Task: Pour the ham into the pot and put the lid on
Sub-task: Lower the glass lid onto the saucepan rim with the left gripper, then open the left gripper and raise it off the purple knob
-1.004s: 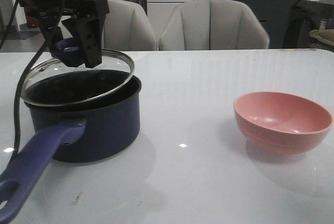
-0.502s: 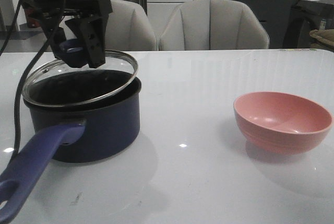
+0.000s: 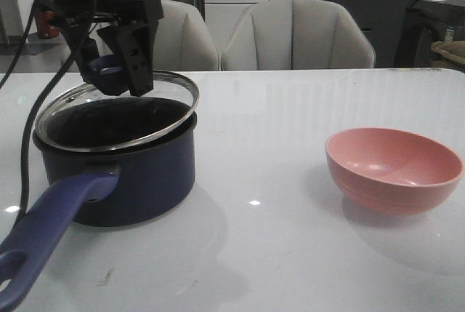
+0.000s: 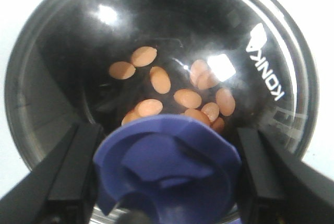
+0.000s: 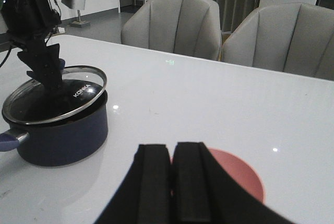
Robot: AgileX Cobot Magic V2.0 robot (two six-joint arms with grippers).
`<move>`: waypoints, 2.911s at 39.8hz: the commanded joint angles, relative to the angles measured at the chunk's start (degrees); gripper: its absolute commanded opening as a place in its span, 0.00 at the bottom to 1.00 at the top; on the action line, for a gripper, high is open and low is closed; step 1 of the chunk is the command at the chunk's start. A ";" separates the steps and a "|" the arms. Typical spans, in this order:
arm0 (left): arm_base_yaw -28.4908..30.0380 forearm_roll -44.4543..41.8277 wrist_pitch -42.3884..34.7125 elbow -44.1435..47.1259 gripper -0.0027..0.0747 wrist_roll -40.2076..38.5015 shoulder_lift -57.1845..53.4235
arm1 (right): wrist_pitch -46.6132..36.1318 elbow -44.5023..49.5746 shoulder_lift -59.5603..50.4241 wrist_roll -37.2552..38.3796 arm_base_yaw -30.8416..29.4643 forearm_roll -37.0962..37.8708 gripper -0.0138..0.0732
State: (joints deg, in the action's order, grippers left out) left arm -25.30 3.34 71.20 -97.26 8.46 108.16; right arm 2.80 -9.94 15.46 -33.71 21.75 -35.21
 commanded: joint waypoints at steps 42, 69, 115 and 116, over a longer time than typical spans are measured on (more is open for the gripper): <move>-0.01 -1.04 2.57 0.03 0.20 -0.13 -3.07 | -3.31 -1.51 0.28 -0.48 0.07 -0.19 0.31; -0.01 -0.67 2.57 -0.07 0.76 -0.13 -0.90 | -3.31 -1.51 0.28 -0.48 0.07 -0.19 0.31; 9.94 -0.84 1.92 2.82 0.86 -3.82 -14.89 | -3.31 -1.51 0.28 -0.48 0.07 -0.19 0.31; 10.98 -0.84 1.50 4.15 0.86 -3.82 -16.26 | -3.31 -1.51 0.28 -0.48 0.07 -0.19 0.31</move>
State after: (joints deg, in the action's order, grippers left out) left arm -16.98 1.88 70.96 -94.84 5.43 98.42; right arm 2.89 -9.94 15.46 -33.71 21.75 -35.21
